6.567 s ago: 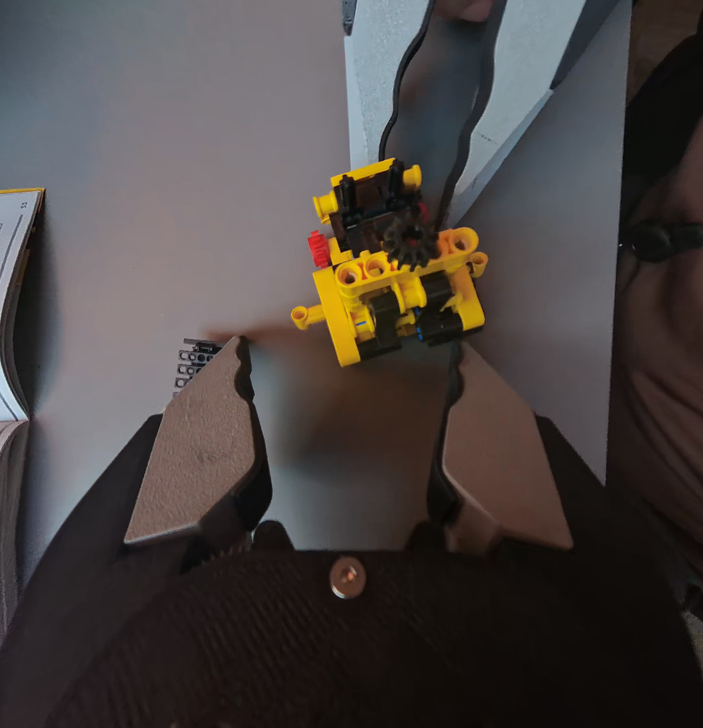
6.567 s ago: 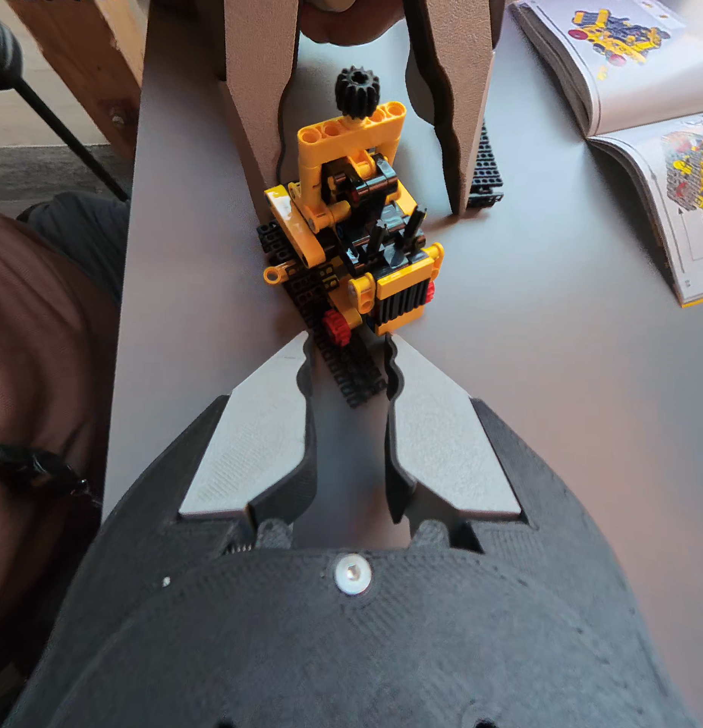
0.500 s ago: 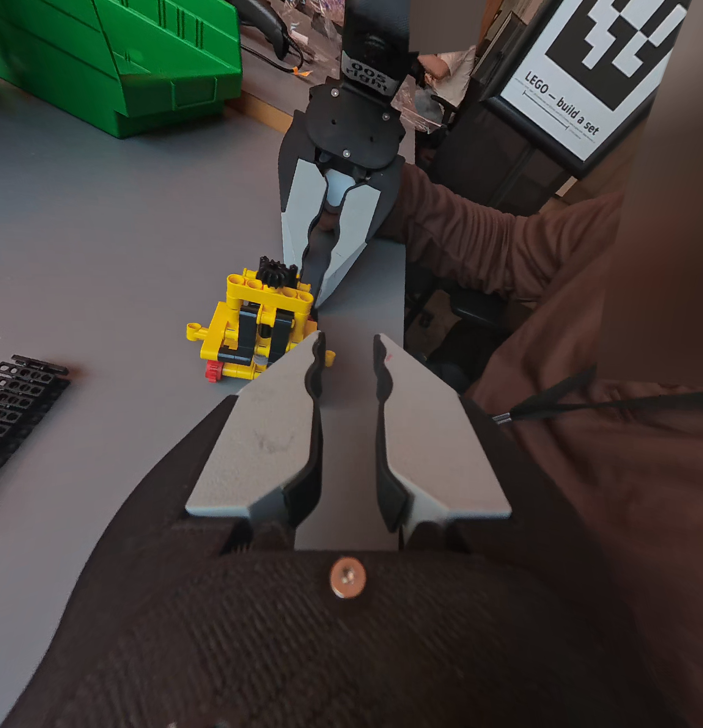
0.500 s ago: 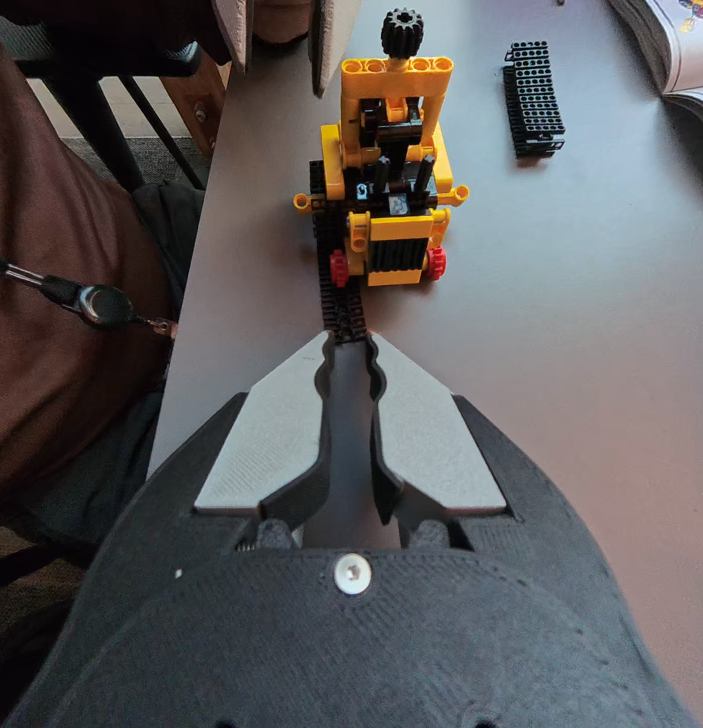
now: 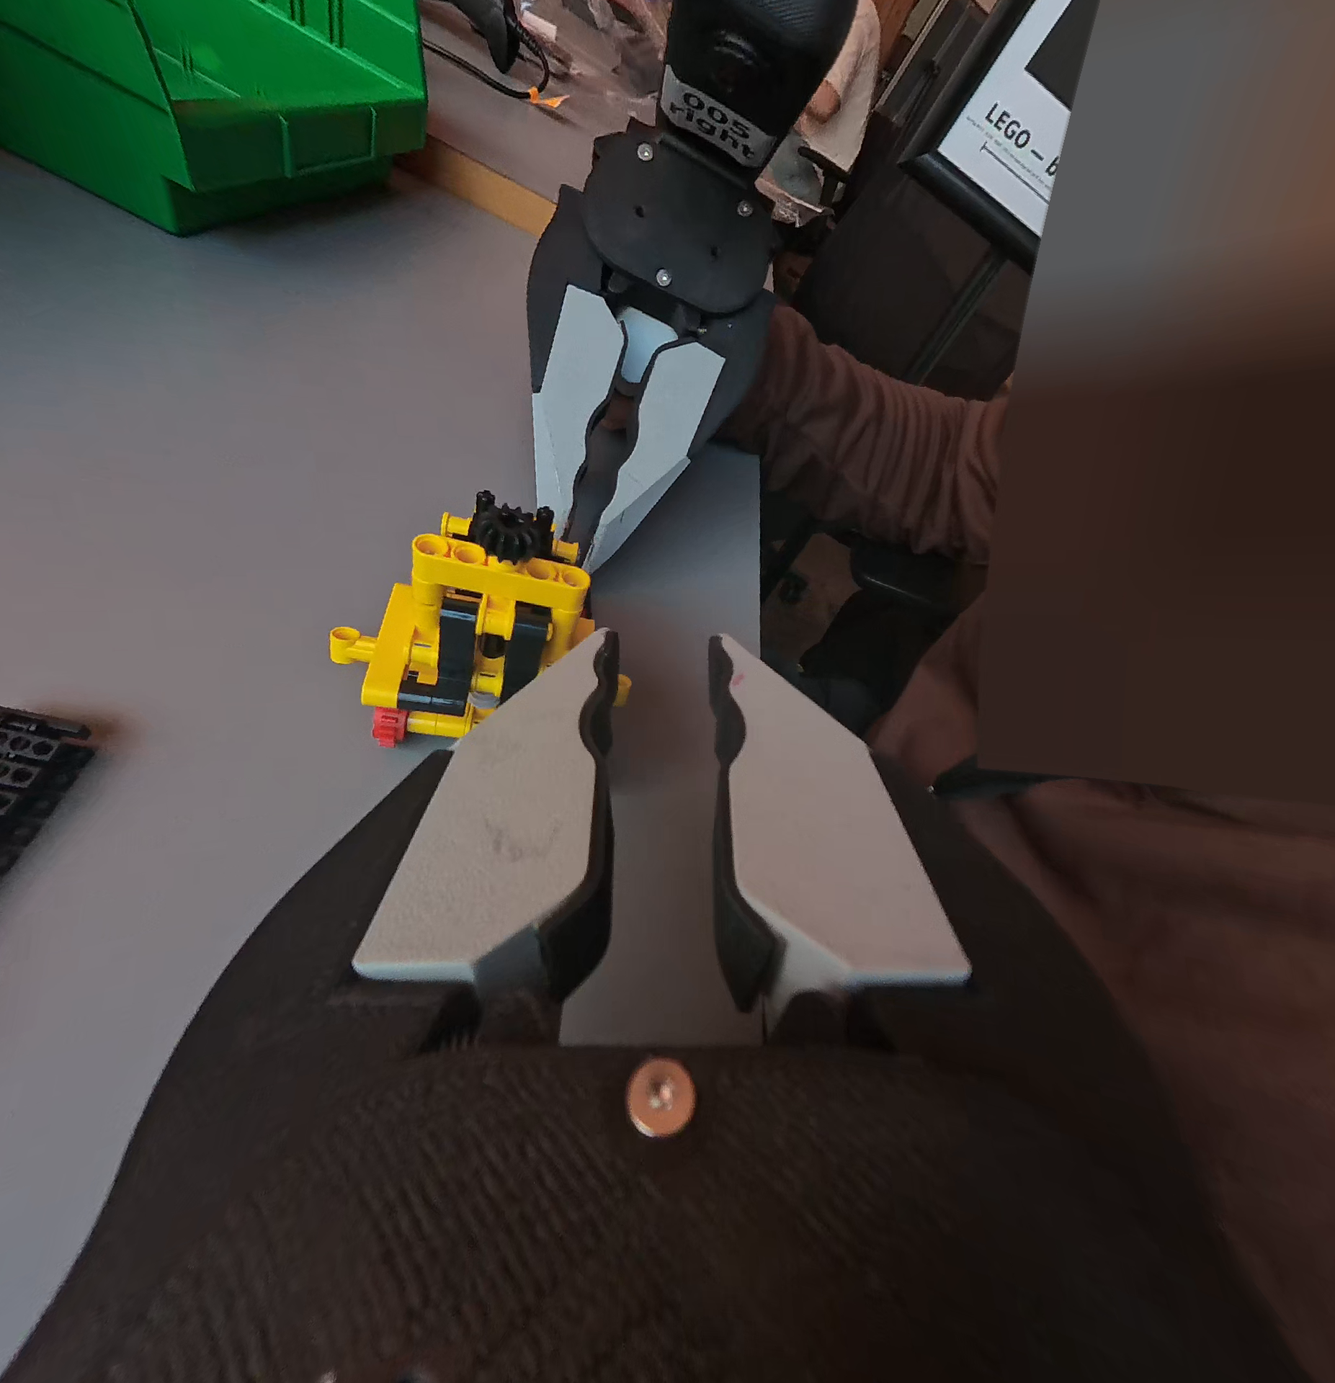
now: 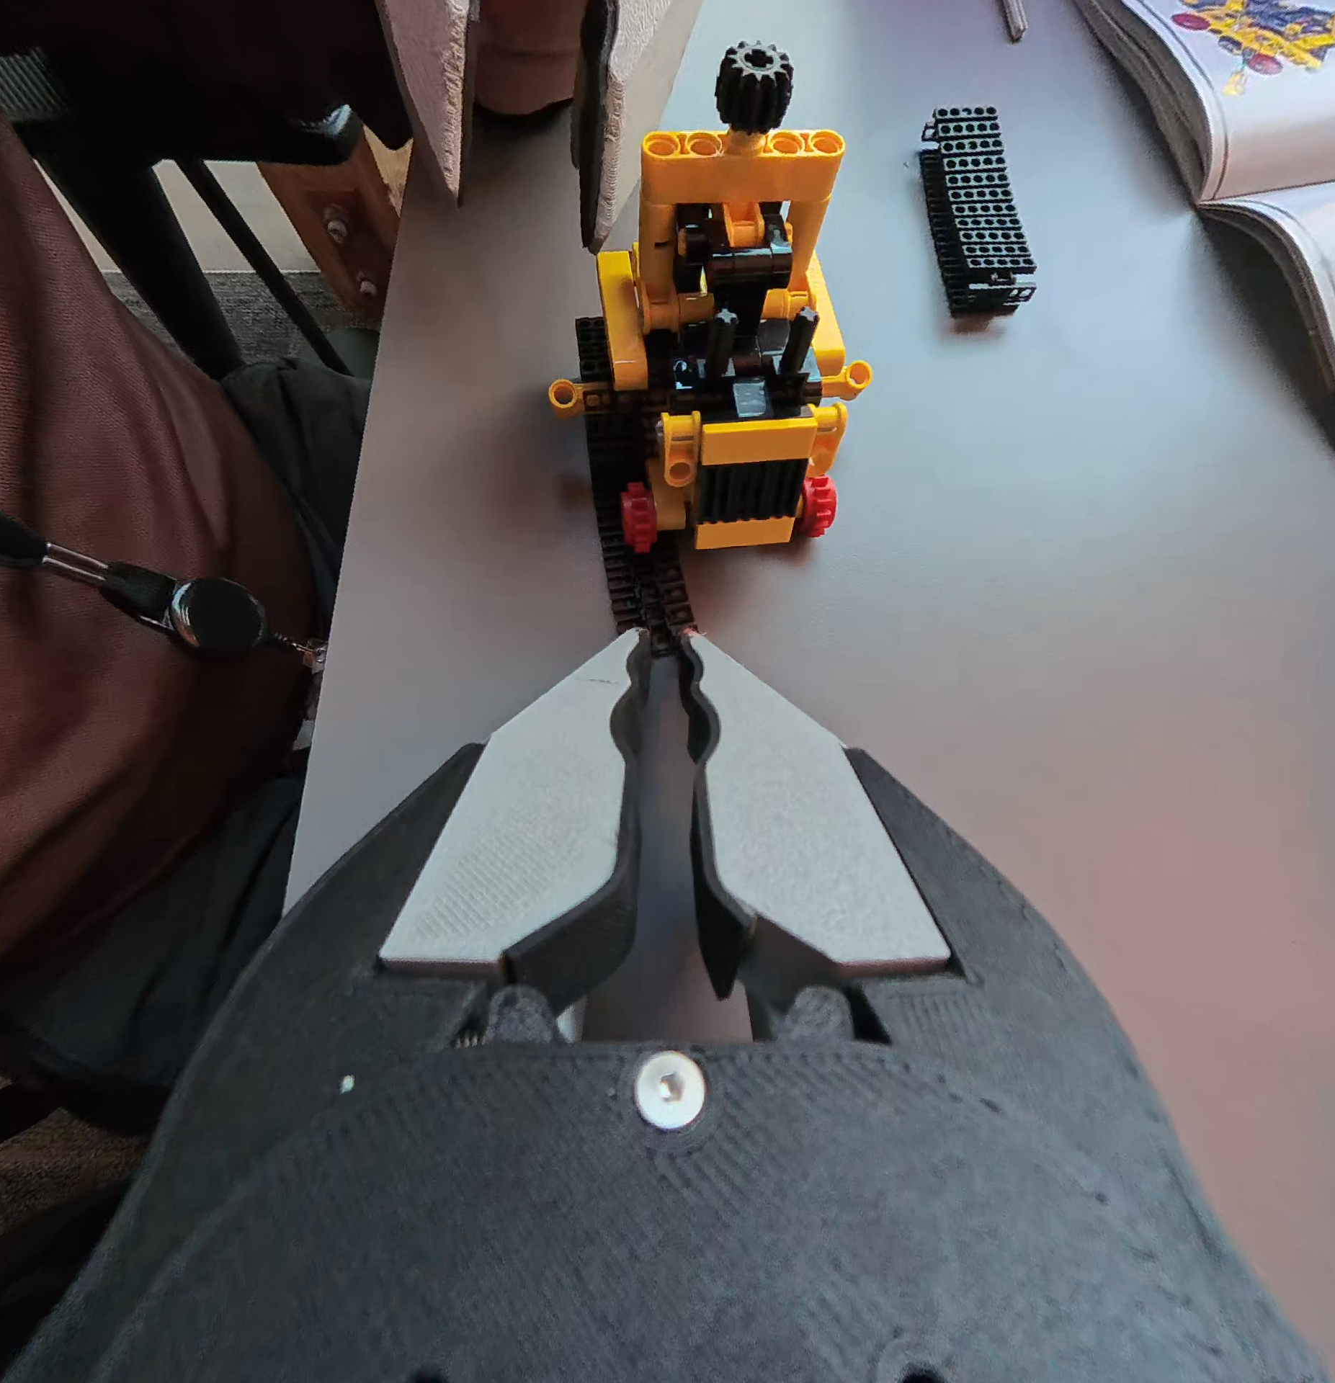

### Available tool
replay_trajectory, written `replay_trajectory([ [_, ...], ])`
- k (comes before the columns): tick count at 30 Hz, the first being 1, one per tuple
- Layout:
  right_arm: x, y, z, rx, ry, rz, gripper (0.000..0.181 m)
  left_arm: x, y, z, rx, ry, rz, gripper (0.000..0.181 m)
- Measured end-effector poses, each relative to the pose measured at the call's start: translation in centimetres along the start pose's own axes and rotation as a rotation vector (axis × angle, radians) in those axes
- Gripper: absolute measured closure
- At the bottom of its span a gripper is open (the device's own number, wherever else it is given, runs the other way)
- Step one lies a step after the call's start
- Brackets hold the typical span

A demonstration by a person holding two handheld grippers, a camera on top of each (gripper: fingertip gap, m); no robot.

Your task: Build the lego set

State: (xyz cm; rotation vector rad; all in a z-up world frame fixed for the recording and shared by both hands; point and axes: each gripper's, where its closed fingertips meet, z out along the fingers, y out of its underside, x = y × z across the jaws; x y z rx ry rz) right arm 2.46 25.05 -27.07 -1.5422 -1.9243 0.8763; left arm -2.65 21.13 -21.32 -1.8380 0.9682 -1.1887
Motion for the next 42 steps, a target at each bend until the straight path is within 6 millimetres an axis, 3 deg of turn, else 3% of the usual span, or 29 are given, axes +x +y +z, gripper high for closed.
replay_trajectory([
  [16,0.5,-1.5,0.0,0.073,0.043,0.101,0.177,-0.3,0.1,0.1,-0.006,-0.027,-0.003,0.162],
  [20,0.6,-1.7,0.0,0.081,0.048,0.114,0.178,-0.1,-0.8,-0.8,0.070,-0.022,0.013,0.162],
  [23,0.6,-1.7,0.0,0.085,0.050,0.121,0.178,-1.1,-1.9,-2.1,0.161,-0.071,0.002,0.162],
  [27,0.5,-1.9,0.0,0.090,0.044,0.134,0.177,-3.1,-1.4,-2.4,0.104,-0.153,-0.018,0.152],
  [34,0.6,-2.0,0.1,0.092,0.044,0.153,0.178,-2.7,-1.3,-2.3,0.089,-0.201,0.037,0.146],
  [42,0.5,-2.3,0.1,0.105,0.053,0.155,0.178,0.2,-2.5,-1.7,0.047,-0.291,0.138,0.145],
])
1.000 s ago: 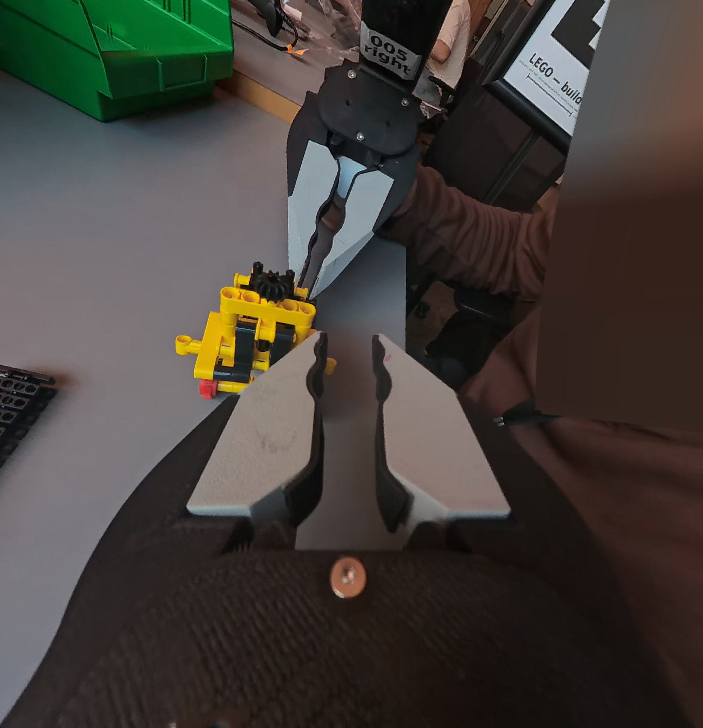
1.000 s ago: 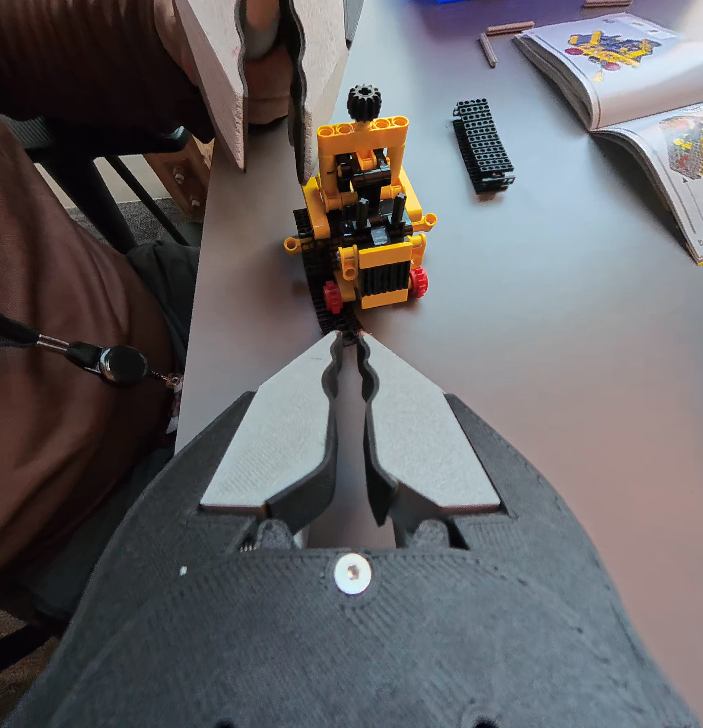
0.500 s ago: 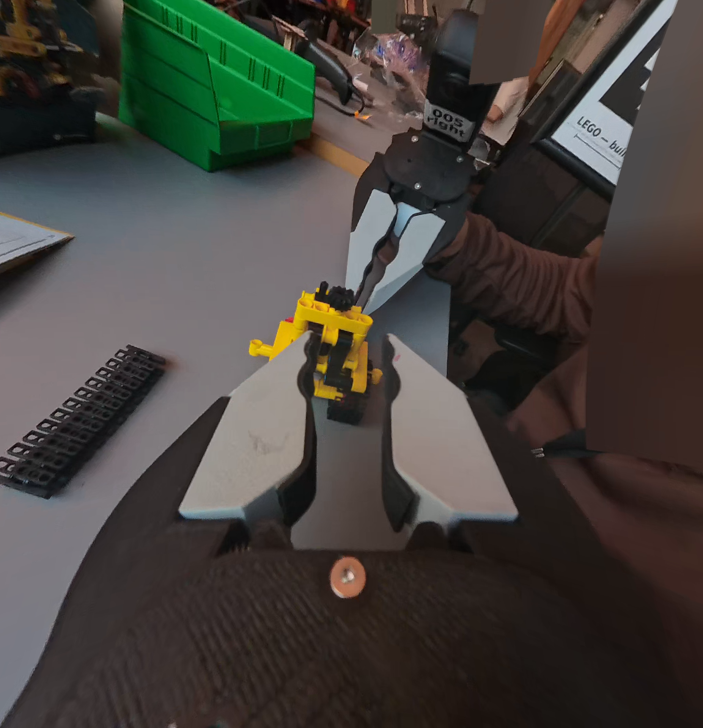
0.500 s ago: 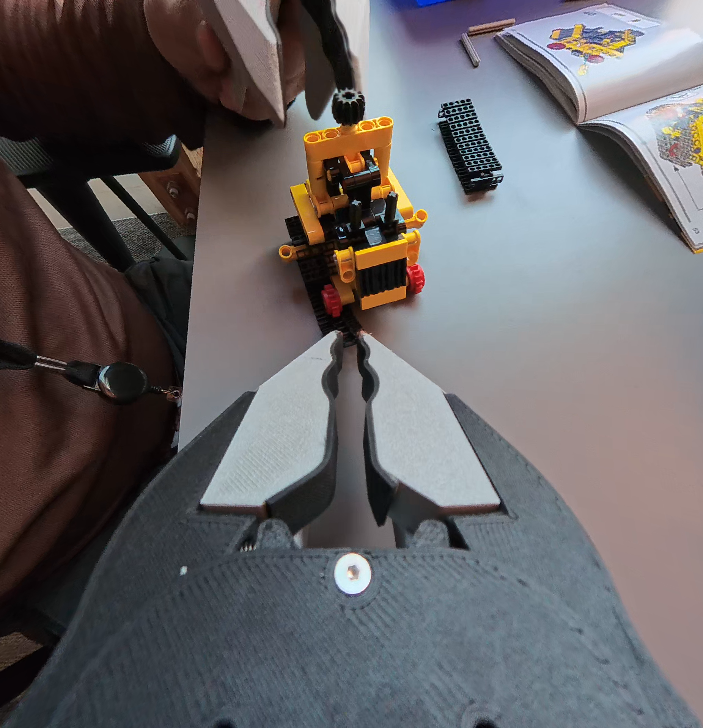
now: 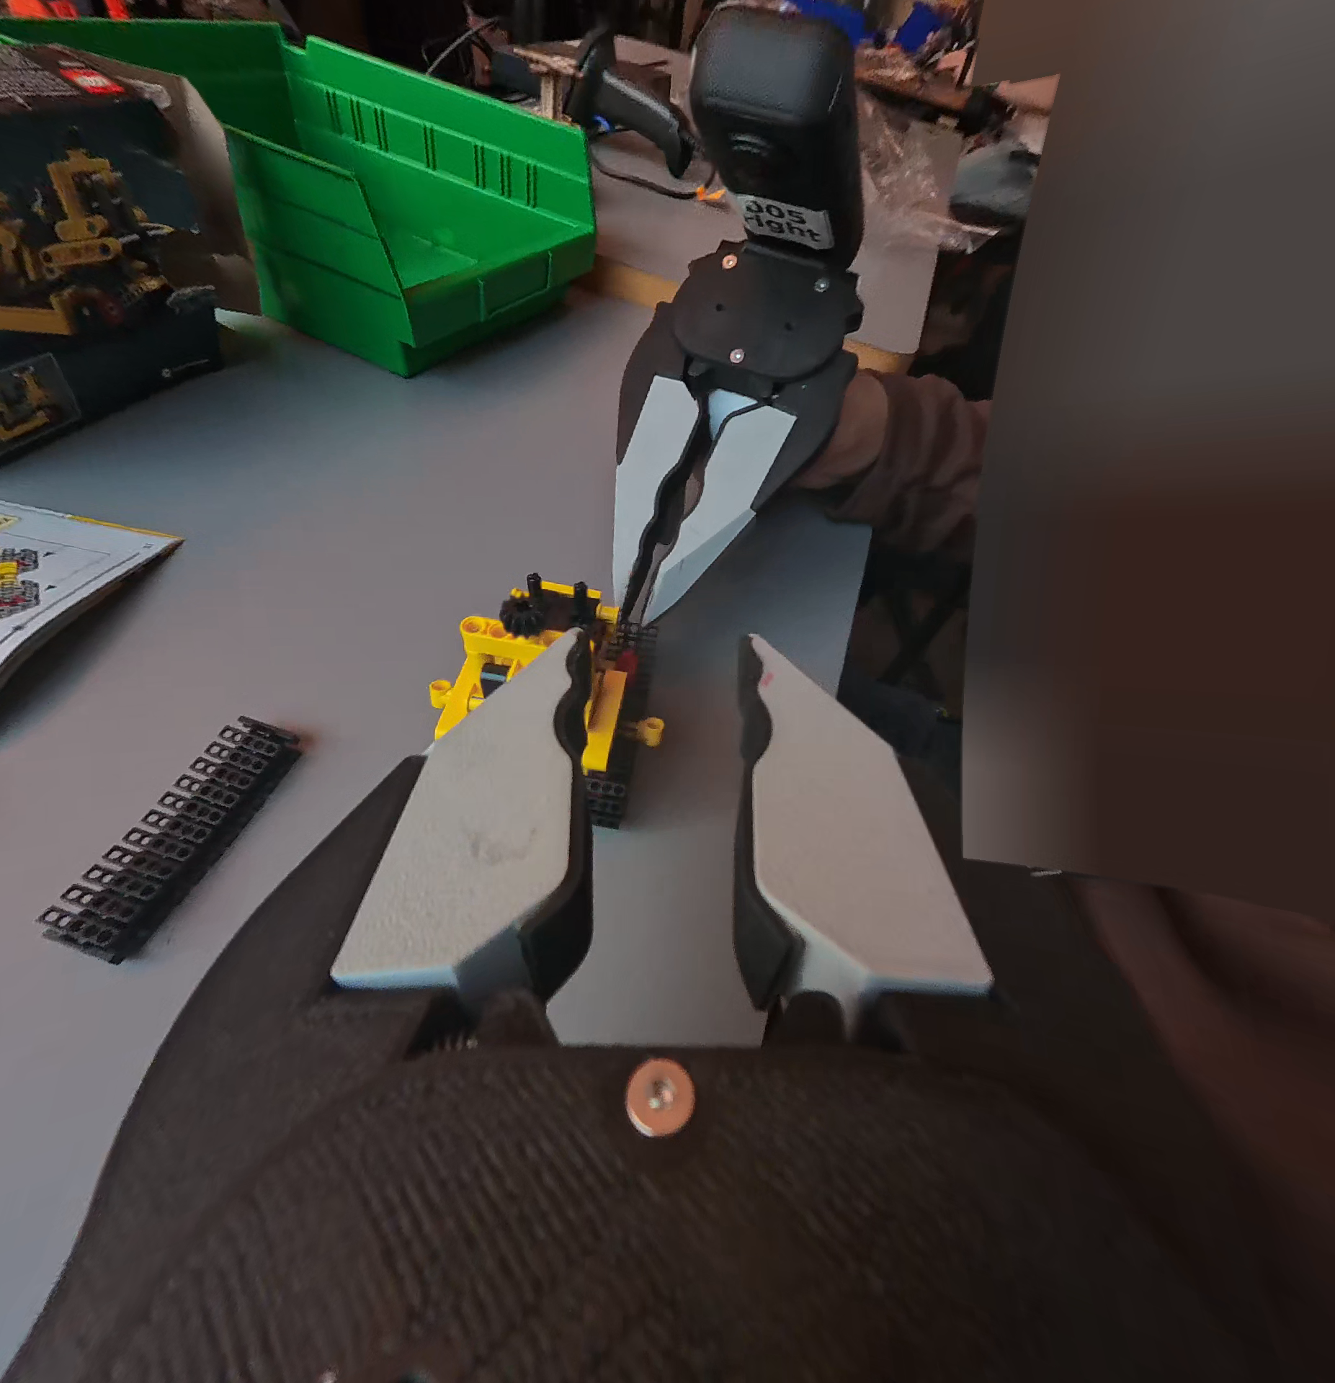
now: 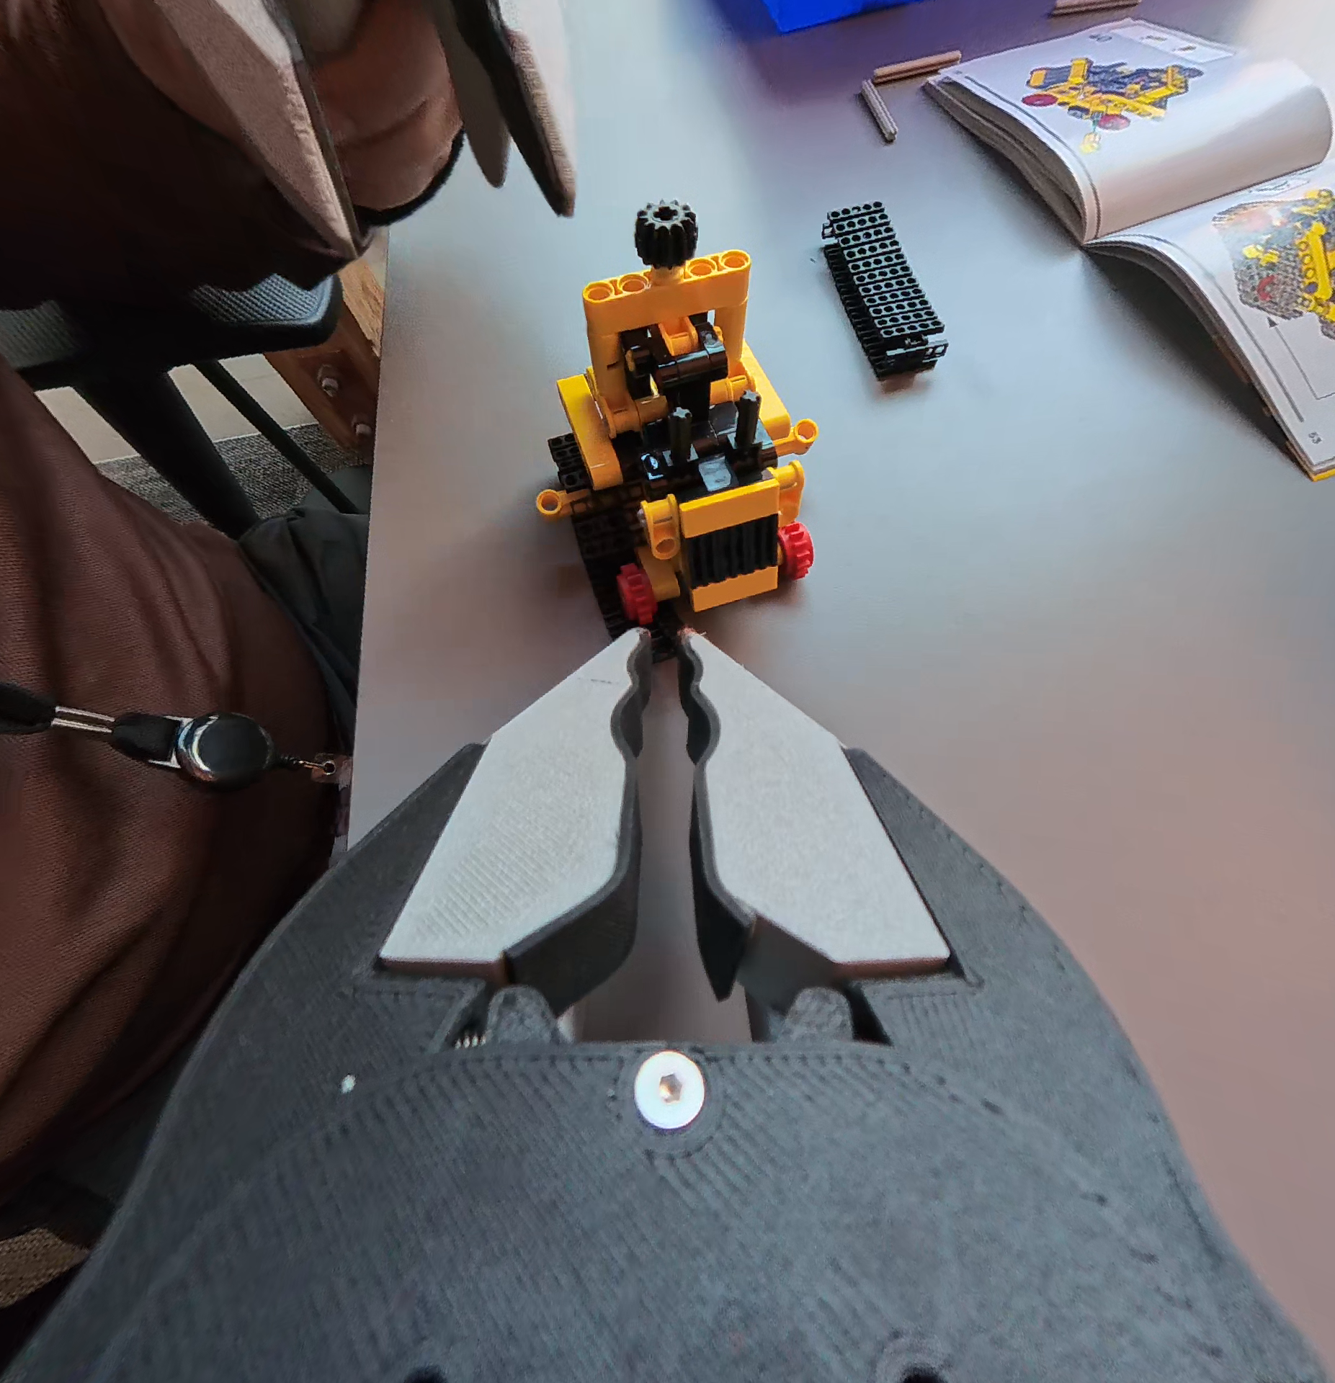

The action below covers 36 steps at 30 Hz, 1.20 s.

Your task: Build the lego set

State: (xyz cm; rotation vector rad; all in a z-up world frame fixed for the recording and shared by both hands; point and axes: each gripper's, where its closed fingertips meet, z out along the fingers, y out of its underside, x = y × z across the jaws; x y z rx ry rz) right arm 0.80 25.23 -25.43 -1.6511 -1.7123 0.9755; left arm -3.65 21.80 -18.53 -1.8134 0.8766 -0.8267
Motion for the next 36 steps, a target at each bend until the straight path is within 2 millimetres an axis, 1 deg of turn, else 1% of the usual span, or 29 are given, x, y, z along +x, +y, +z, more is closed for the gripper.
replay_trajectory([
  [3,-0.2,-0.1,0.1,0.005,0.002,-0.005,0.178,-0.5,-0.1,0.3,-0.022,-0.036,0.016,0.145],
  [6,-0.3,-0.1,0.1,0.001,0.009,-0.014,0.178,-1.3,0.5,0.4,-0.039,-0.015,-0.050,0.142],
  [10,-0.3,0.0,0.2,-0.006,0.016,-0.018,0.178,-2.3,2.4,0.4,-0.107,-0.030,-0.083,0.142],
  [18,-0.4,-0.4,0.4,0.009,0.017,-0.014,0.178,-2.4,4.6,1.2,-0.159,0.005,-0.124,0.143],
  [24,-0.6,-0.7,0.5,0.022,0.027,-0.012,0.178,-2.4,4.7,1.4,-0.159,0.015,-0.148,0.144],
  [25,-0.6,-0.8,0.6,0.026,0.026,-0.009,0.181,-2.5,4.7,1.5,-0.163,0.012,-0.147,0.144],
  [28,-0.7,-1.1,0.6,0.046,0.022,-0.002,0.181,-2.4,5.2,1.7,-0.199,0.012,-0.149,0.144],
  [31,-0.5,-0.8,0.7,0.020,0.039,-0.003,0.181,-2.4,5.6,1.9,-0.227,0.002,-0.135,0.144],
  [34,0.1,-0.4,0.0,0.014,0.084,-0.010,0.181,-2.4,5.5,1.9,-0.219,0.001,-0.134,0.143],
  [36,0.1,0.0,-0.6,0.011,0.071,0.058,0.181,-2.4,5.4,1.8,-0.211,0.010,-0.146,0.143],
])
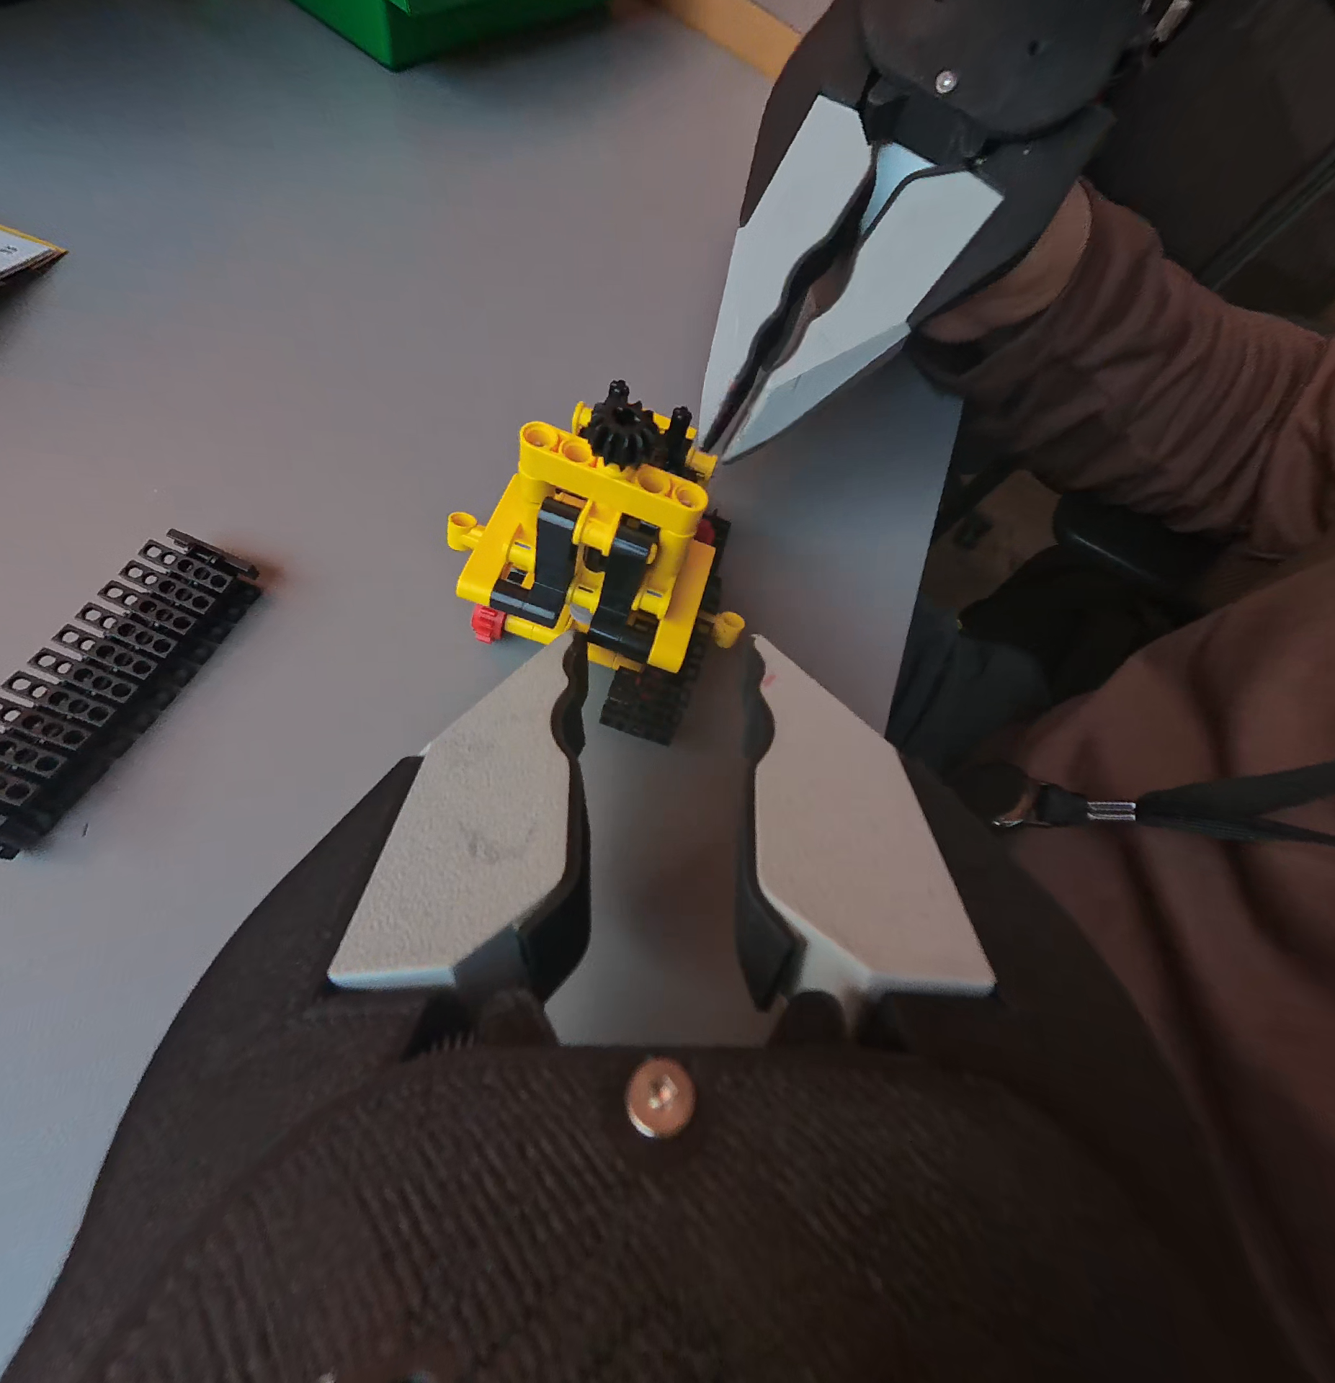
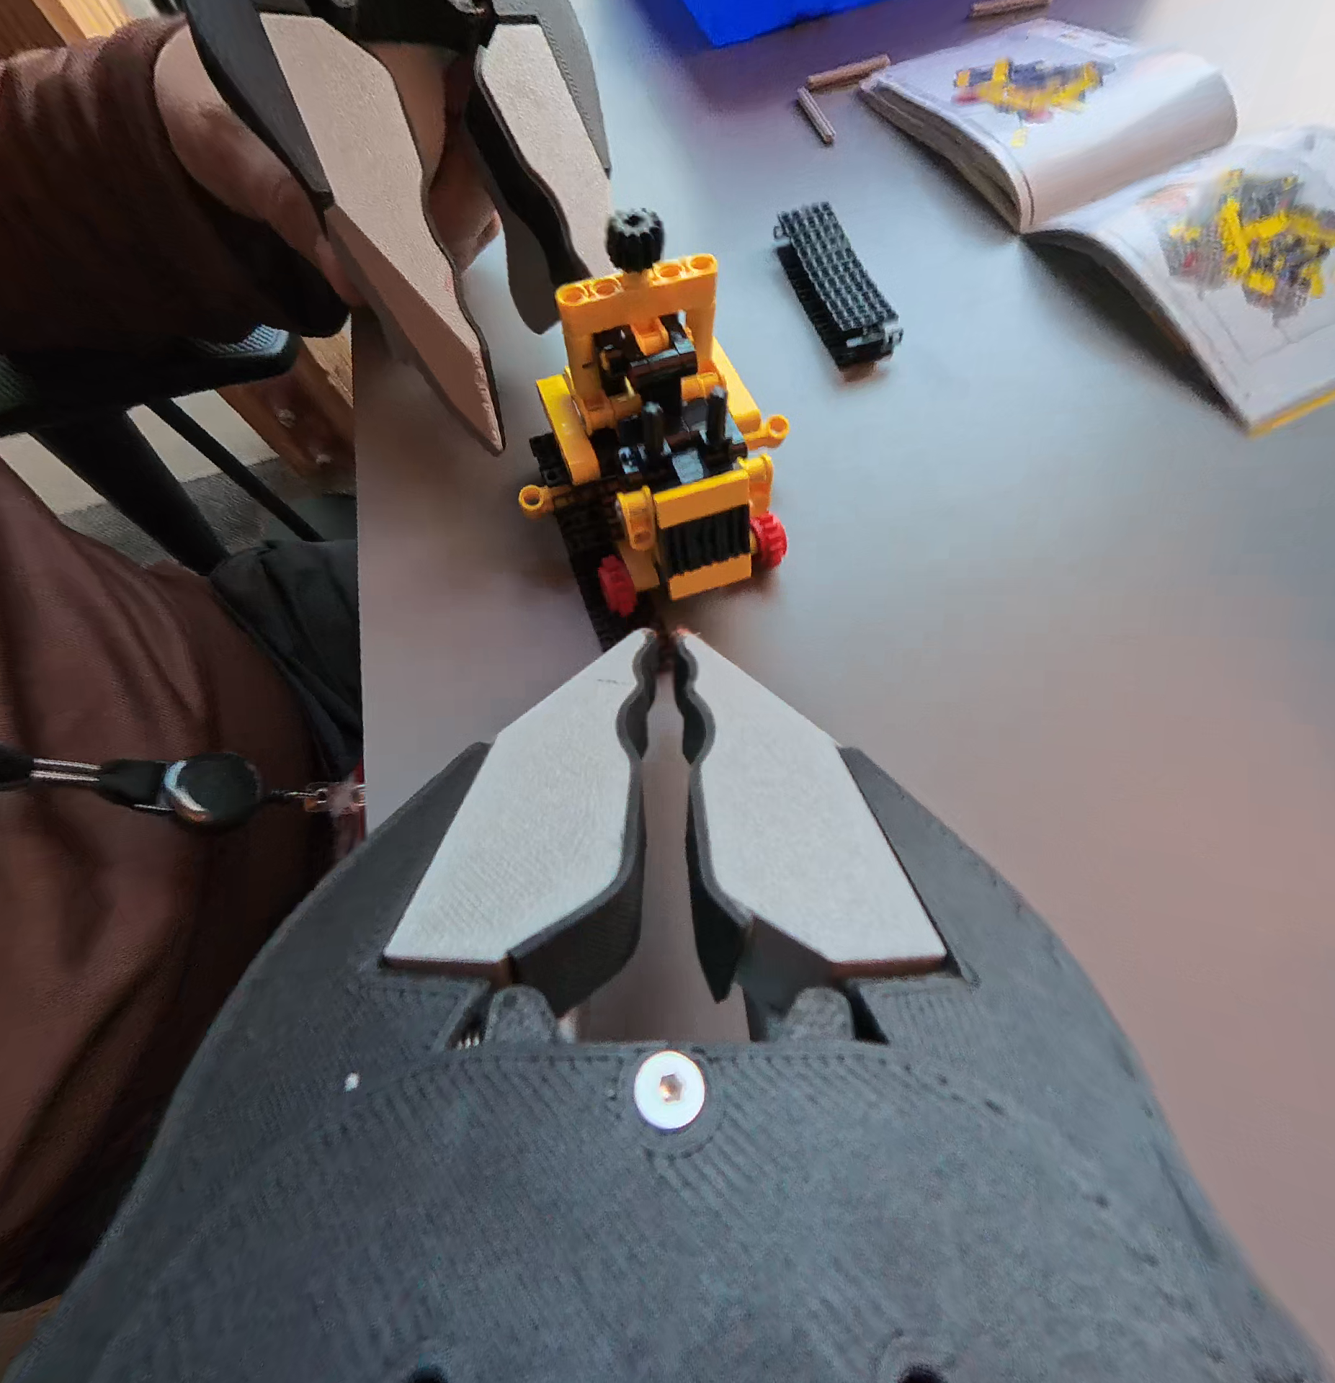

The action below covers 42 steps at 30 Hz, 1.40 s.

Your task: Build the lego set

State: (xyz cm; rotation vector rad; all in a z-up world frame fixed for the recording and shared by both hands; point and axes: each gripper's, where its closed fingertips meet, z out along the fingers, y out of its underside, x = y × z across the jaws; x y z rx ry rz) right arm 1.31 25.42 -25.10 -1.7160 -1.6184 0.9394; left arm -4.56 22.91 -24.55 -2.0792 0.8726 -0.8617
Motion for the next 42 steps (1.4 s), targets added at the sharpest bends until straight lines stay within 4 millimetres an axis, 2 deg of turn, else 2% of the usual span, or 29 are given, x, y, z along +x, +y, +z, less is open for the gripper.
replay_trajectory([
  [5,-0.8,2.7,-0.8,-0.111,-0.061,0.322,0.175,0.1,-0.1,-0.1,0.005,0.030,-0.021,0.143],
  [10,-1.3,2.2,-0.5,-0.079,-0.089,0.497,0.174,0.5,-0.4,-0.4,0.033,0.068,-0.024,0.142],
  [11,-1.1,2.3,-0.1,-0.087,-0.069,0.511,0.169,0.5,-0.6,-0.7,0.048,0.071,-0.016,0.143],
  [14,-0.9,2.3,0.6,-0.089,-0.050,0.531,0.181,-0.4,-0.8,-1.6,0.046,0.041,0.019,0.145],
  [18,-1.3,2.1,1.0,-0.086,-0.038,0.536,0.181,-1.4,-2.0,-2.5,0.064,0.027,0.045,0.131],
  [20,-1.3,2.1,1.0,-0.097,-0.007,0.527,0.181,-1.7,-2.2,-2.3,0.060,0.035,0.066,0.129],
  [24,-1.1,2.3,0.8,-0.105,0.038,0.536,0.181,-2.5,-1.4,-1.1,-0.014,0.028,0.099,0.115],
  [30,-1.1,2.3,0.9,-0.127,0.082,0.531,0.181,-1.8,-0.4,0.2,-0.060,0.076,0.128,0.116],
  [36,-1.4,2.1,0.8,-0.157,0.121,0.522,0.172,-1.1,-0.7,0.8,-0.065,0.104,0.154,0.123],
  [42,-1.0,2.5,0.1,-0.154,0.159,0.555,0.172,-0.8,-0.7,0.8,-0.059,0.113,0.156,0.124],
])
